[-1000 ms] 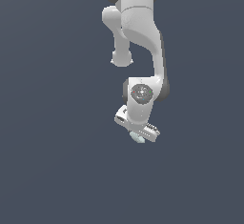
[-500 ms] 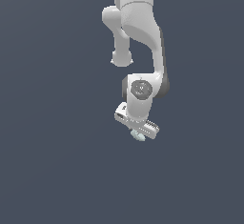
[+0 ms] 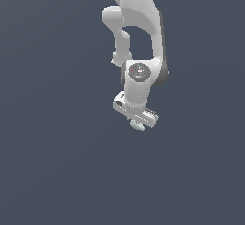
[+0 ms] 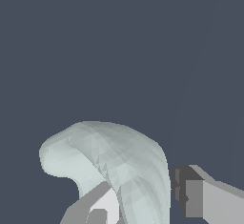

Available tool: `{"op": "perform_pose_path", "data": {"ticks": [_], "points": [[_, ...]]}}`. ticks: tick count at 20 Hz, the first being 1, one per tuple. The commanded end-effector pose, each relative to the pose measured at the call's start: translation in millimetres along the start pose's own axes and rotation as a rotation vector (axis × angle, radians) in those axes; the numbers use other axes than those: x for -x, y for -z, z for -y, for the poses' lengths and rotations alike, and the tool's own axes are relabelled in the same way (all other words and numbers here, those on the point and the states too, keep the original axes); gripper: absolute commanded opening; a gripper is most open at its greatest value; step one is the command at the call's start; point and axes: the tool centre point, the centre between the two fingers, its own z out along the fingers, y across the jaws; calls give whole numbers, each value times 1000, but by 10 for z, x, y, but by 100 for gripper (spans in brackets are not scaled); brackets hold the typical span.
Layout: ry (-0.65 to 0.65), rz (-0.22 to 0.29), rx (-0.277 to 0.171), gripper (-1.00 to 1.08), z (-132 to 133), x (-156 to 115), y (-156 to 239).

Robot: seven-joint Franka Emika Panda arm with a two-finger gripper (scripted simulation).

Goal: Pick up the object and move it to a goal position.

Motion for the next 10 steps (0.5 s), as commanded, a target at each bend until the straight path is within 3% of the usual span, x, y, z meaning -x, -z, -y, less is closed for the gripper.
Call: {"op": "perform_pose_path", "data": {"ticks": [1,10], "points": [[0,0,-1,-100,-96,103,140],[1,1,-1,-100,-468,495,677]]}}
